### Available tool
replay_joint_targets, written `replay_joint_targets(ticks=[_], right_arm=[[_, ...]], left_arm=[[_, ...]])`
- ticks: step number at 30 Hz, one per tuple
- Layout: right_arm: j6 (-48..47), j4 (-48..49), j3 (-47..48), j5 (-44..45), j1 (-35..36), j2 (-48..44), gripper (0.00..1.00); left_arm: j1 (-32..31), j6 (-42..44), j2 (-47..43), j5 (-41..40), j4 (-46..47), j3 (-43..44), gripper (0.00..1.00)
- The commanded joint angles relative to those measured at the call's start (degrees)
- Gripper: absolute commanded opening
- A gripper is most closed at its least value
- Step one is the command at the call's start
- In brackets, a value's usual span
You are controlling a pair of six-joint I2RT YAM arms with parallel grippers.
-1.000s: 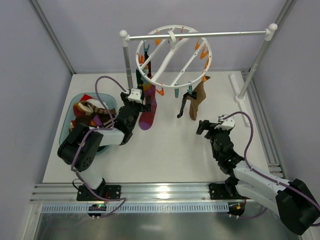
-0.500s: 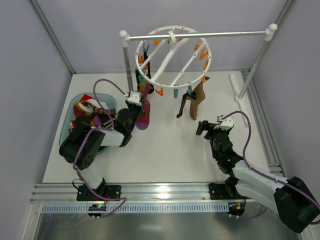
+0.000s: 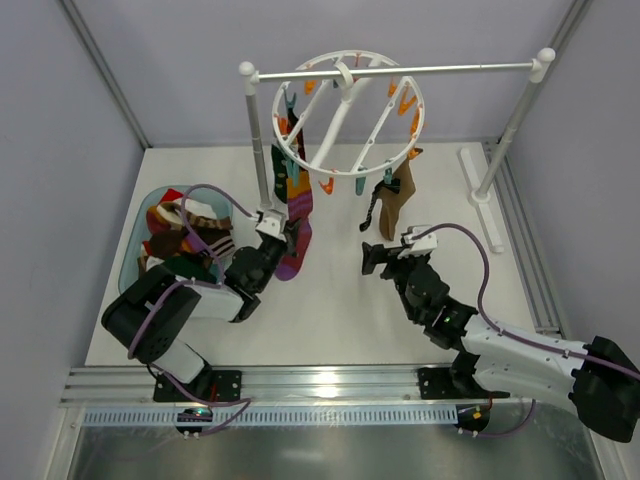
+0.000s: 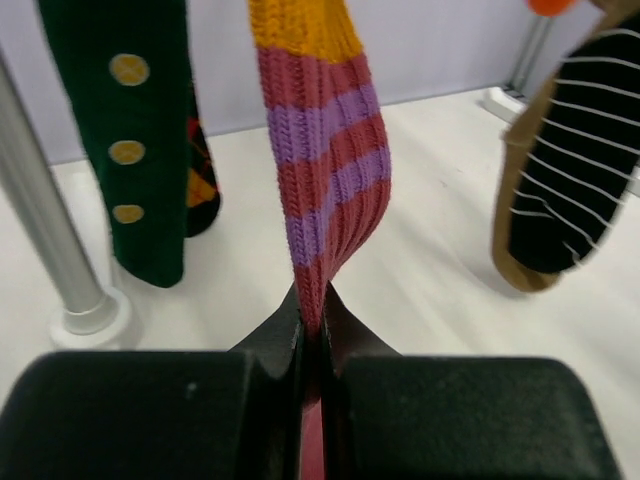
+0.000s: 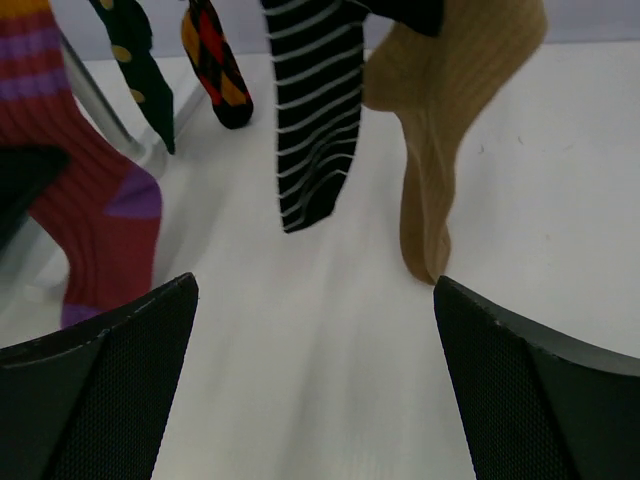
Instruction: Remove the socks clipped to the hanger
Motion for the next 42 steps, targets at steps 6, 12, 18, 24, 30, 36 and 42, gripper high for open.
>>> replay_joint_targets(ticks=[6, 12, 18, 24, 30, 36, 42], right_arm=[[-6.5, -5.1, 17.9, 10.7, 8.2, 6.3, 1.00], [-11.0, -10.6, 29.6, 12.9, 11.1, 12.4, 1.00], [-15.3, -17.3, 39.8, 12.9, 11.3, 15.6, 1.00], [-17.2, -27.7, 49.4, 12.6, 11.2, 19.6, 1.00], [-14.9, -38.6, 57.8, 5.1, 8.1, 21.3, 0.99], [-14.1, -46.2, 64.9, 2.6, 6.8, 26.8, 0.98], [-12.9, -49.4, 66.2, 1.6, 6.6, 28.8, 0.98]], left_arm=[[-7.4, 0.9, -4.1, -3.7, 11.0, -2.9, 0.00], [-14.7, 5.0, -3.8, -8.7, 10.0, -0.8, 0.00], [-20.4, 8.8, -1.3, -12.6, 9.7, 2.0, 0.00], [-25.5, 15.6, 3.0, -17.2, 10.2, 6.3, 0.00], [-29.5, 23.5, 7.1, -21.5, 10.5, 9.9, 0.00], [-31.9, 29.8, 11.9, -25.0, 11.6, 13.6, 0.00], [-32.9, 32.0, 13.0, -25.0, 13.1, 14.1, 0.00]])
